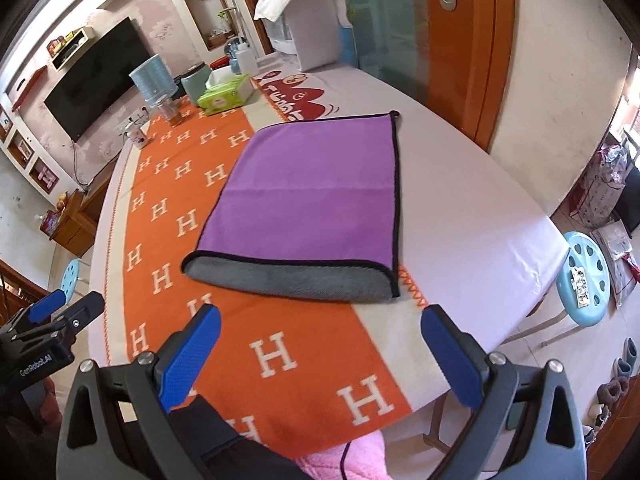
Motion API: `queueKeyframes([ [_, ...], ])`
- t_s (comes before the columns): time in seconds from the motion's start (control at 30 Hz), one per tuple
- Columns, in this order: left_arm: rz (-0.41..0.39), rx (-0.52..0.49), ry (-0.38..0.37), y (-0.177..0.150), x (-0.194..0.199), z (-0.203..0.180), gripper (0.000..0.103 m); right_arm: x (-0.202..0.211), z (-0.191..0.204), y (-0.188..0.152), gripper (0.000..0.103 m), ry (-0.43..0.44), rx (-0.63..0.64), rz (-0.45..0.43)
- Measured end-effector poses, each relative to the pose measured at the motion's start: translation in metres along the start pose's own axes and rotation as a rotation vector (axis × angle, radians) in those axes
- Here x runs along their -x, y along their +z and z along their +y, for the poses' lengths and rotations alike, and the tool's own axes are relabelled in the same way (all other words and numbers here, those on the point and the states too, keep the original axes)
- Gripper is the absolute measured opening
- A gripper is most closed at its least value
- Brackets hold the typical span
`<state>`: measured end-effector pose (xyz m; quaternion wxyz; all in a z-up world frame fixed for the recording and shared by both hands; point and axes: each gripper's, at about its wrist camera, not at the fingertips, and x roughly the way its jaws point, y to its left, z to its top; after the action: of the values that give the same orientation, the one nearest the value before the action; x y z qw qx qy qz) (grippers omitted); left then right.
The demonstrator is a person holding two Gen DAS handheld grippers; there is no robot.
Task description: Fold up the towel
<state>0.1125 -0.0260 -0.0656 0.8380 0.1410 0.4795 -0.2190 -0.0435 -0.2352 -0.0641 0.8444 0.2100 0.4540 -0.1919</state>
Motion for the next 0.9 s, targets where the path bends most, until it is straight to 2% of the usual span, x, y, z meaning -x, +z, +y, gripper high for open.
queueKeyframes([
  [0.47, 0.040, -0.152, -0.038, 0.024, -0.070, -0.008, 0.102, -0.062, -0.028, 0.011, 0.088, 0.007, 0.093, 0.042],
  [0.73, 0.082, -0.204, -0.059, 0.029, -0.117, -0.009, 0.102, -0.097, -0.046, 0.004, 0.078, 0.004, 0.109, 0.088],
  [0.9, 0.112, -0.231, -0.083, 0.031, -0.145, -0.008, 0.101, -0.111, -0.054, -0.004, 0.072, 0.026, 0.130, 0.085],
])
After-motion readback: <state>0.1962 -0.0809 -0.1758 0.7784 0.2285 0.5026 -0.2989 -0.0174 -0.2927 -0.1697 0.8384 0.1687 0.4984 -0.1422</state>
